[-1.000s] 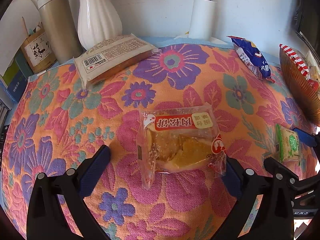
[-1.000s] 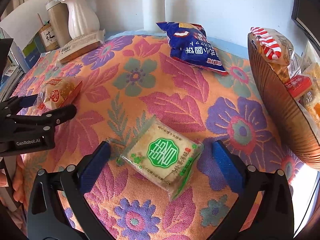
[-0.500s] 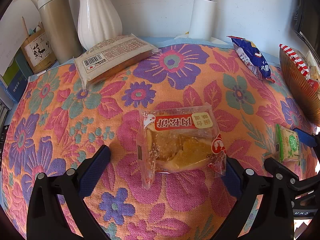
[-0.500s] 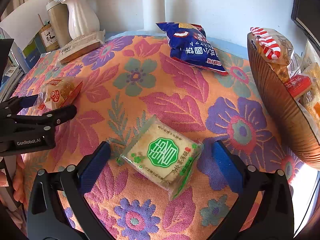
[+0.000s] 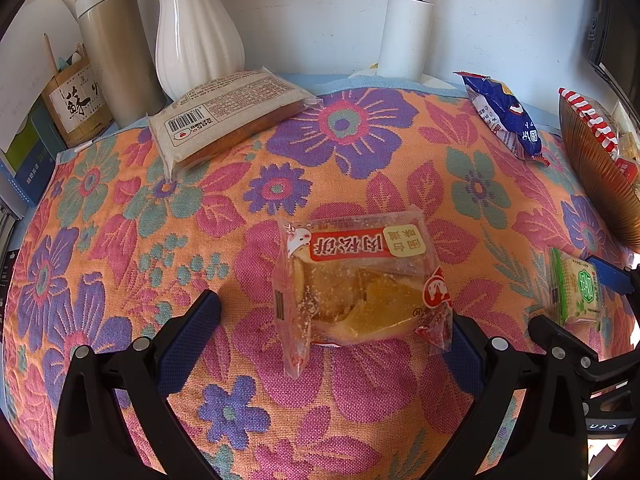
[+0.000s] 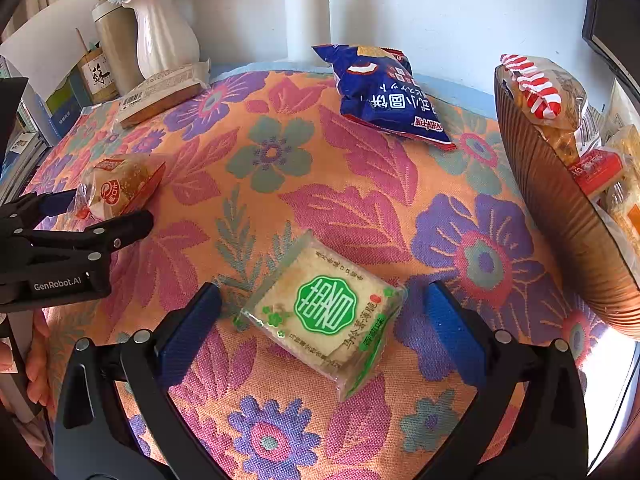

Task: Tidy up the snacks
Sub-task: 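Grasp the clear bread pack with the left tool while the right tool grasps the green-label cracker pack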

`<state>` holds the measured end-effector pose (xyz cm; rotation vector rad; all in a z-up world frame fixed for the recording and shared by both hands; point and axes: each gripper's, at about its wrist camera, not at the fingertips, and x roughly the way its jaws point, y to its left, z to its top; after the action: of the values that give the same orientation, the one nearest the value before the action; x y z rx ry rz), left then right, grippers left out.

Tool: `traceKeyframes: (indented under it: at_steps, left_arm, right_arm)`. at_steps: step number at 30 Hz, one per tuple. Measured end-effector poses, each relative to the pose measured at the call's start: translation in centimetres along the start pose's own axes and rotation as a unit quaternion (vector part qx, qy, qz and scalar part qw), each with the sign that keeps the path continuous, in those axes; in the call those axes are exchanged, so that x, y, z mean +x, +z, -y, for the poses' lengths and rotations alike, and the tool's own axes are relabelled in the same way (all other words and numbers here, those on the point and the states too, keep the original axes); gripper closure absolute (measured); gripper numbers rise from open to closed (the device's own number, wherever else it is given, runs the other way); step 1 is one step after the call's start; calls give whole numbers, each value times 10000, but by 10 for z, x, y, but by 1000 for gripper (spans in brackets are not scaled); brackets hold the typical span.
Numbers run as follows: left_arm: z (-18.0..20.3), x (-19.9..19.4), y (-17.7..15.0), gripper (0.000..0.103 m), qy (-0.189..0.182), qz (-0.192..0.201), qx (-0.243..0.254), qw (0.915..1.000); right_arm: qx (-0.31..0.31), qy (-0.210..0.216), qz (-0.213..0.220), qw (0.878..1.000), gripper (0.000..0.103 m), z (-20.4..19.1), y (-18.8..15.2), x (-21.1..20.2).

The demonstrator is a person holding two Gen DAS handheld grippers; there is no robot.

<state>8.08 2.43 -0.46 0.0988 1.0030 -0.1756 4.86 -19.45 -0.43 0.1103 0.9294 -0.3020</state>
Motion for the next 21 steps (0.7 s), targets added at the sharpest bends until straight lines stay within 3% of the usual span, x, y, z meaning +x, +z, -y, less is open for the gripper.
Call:
traceKeyframes:
  at_steps: [21]
  left_arm:
    - [0, 0, 0, 5, 3, -2, -1, 10000]
  right_arm:
    - [-9, -6, -5, 10000, 3, 0, -1, -2]
